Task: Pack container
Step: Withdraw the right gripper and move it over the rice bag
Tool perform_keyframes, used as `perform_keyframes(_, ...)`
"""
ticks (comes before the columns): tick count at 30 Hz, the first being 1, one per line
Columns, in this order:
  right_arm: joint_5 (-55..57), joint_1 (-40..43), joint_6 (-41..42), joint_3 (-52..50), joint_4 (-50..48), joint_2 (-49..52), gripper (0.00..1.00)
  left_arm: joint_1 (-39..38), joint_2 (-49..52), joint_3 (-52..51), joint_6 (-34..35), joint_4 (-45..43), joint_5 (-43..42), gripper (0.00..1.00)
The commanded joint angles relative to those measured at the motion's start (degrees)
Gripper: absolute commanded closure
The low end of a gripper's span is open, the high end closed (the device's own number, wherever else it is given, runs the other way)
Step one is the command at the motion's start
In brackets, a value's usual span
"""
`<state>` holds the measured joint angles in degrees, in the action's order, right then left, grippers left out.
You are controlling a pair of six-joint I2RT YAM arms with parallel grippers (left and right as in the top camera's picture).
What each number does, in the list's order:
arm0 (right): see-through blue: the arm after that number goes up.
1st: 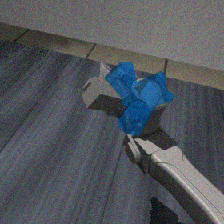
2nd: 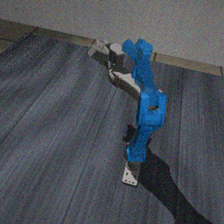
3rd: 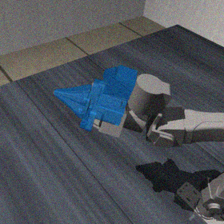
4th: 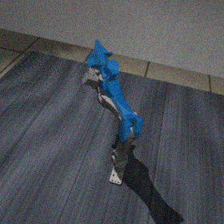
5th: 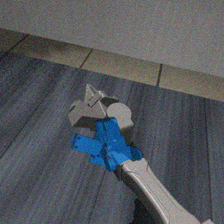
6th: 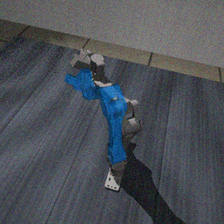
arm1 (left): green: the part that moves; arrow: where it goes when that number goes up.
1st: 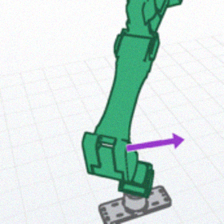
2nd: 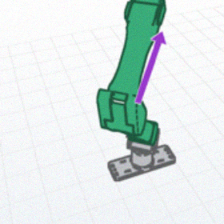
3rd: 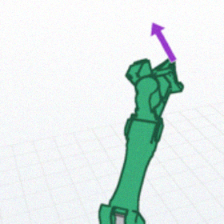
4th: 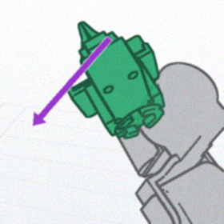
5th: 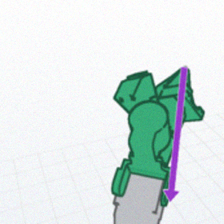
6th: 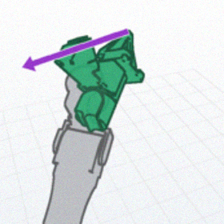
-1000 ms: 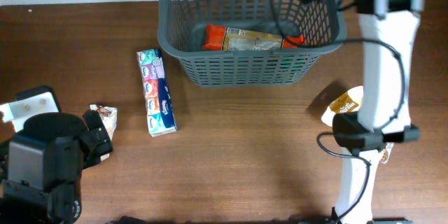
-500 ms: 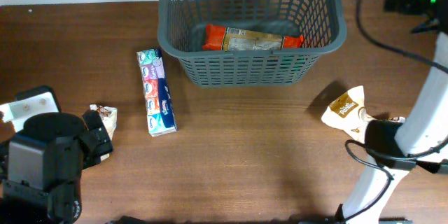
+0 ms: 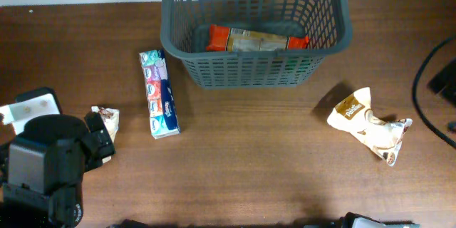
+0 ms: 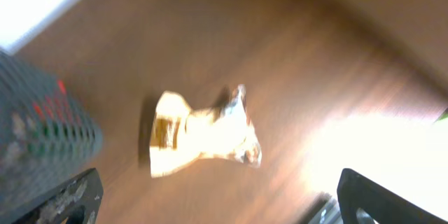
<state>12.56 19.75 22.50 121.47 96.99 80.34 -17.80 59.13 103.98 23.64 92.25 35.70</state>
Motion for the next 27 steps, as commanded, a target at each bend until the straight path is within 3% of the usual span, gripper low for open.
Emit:
perform_keyframes(1, -5.9, 0.2, 5.0, -8.1, -1.8, 1.5, 0.01, 0.3, 0.1, -0.1, 0.7, 0.0, -0.4, 0.00)
perform_keyframes(3, -6.6, 0.2, 7.5, -10.0, -3.7, 2.7, 0.01, 0.3, 0.1, -0.1, 0.7, 0.0, -0.4, 0.00)
perform_keyframes(5, -6.6, 0.2, 16.5, -11.3, -4.0, 4.3, 0.01, 0.3, 0.1, -0.1, 0.7, 0.0, -0.4, 0.00)
perform_keyframes(11, -6.8, 0.2, 56.4, -15.5, -2.2, 11.1, 0.01, 0.3, 0.1, -0.1, 0.7, 0.0, -0.4, 0.00)
perform_keyframes(13, -7.6, 0.2, 64.5, -16.6, -2.2, 13.2, 0.01, 0.3, 0.1, -0.1, 0.7, 0.0, -0.4, 0.01)
perform_keyframes(21, -3.0, 0.3, 69.1, -17.5, -2.4, 19.2, 0.01, 0.3, 0.1, -0.1, 0.7, 0.0, -0.4, 0.00)
perform_keyframes(24, -3.6, 1.0, 76.7, -21.2, -2.5, 19.5, 0.01, 0.3, 0.1, -0.1, 0.7, 0.0, -0.4, 0.00)
perform_keyframes(27, -4.2, 2.1, 79.1, -24.8, -3.9, 19.5, 0.01, 0.3, 0.1, -0.1, 0.7, 0.0, -0.4, 0.00)
